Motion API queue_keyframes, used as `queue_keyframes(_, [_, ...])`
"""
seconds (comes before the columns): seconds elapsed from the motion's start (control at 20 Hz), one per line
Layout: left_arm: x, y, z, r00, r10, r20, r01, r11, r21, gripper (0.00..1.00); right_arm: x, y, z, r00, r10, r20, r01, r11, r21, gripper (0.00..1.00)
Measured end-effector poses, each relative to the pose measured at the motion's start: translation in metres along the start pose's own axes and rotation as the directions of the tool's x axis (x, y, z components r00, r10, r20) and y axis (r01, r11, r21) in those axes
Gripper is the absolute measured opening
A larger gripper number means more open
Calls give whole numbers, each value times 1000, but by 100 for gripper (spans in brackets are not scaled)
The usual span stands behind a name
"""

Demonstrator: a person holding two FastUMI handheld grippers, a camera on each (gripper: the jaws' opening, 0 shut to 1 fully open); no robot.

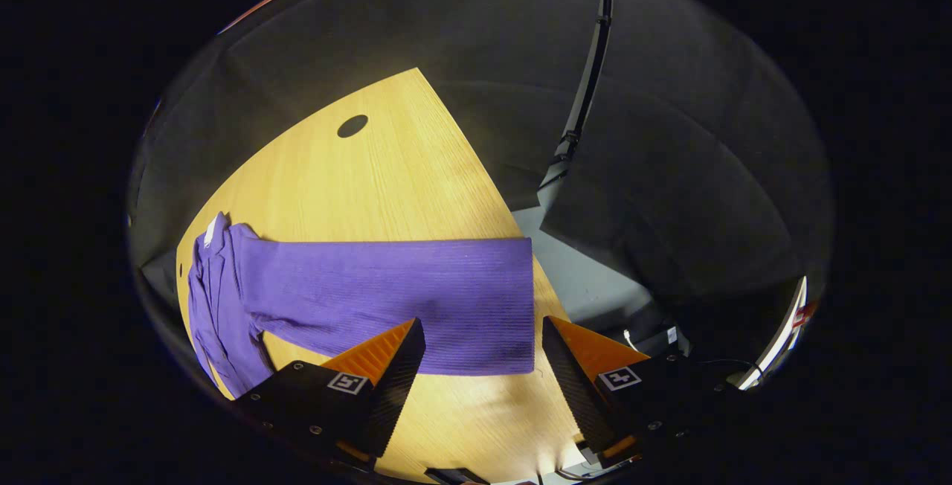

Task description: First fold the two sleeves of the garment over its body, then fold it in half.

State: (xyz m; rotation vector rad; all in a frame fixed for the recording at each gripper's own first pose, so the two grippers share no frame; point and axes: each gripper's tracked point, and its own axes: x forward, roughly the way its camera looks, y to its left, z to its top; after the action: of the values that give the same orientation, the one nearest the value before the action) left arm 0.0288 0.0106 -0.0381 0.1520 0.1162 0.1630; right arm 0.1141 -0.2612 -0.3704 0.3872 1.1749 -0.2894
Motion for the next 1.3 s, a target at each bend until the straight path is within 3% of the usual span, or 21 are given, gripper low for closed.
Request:
queue_keyframes(0.35, [5, -5, -4, 1000, -2, -27, 3, 1000, 24, 98, 26, -14, -5, 996, -32, -86, 36, 999, 41, 95])
queue_keyframes(0.45, [6, -5, -6, 999, 0, -37, 1, 1000, 21, 98, 26, -11, -6, 995, -35, -98, 40, 998, 55, 88])
queue_keyframes(0.55, [6, -7, -9, 999, -1, -47, 1, 1000, 11, 98, 26, -22, -11, 988, -99, -115, 103, 994, 26, 79])
queue_keyframes(0.6, [7, -7, -10, 999, -2, -47, 2, 1000, 8, 98, 25, -22, -14, 988, -106, -116, 109, 994, 17, 67])
queue_keyframes(0.7, [8, -9, -9, 999, -6, -42, 6, 1000, 5, 100, 27, -13, -13, 991, -104, -85, 102, 994, -30, 51])
queue_keyframes(0.75, [8, -10, -10, 999, -10, -39, 10, 1000, 4, 100, 27, -8, -13, 993, -95, -71, 92, 995, -37, 54])
queue_keyframes(0.9, [8, -11, -10, 999, -29, -36, 30, 1000, 10, 100, 28, -2, -12, 994, -94, -64, 96, 995, 36, 6])
queue_keyframes(1.05, [7, -1, -9, 999, -43, -25, 44, 999, 19, 98, 16, 6, -24, 992, -57, -115, 68, 993, 96, 3])
queue_keyframes(1.3, [16, 26, -22, 998, -51, -38, 50, 999, -17, 98, -37, 17, -10, 1000, -17, -7, 17, 994, 108, 3])
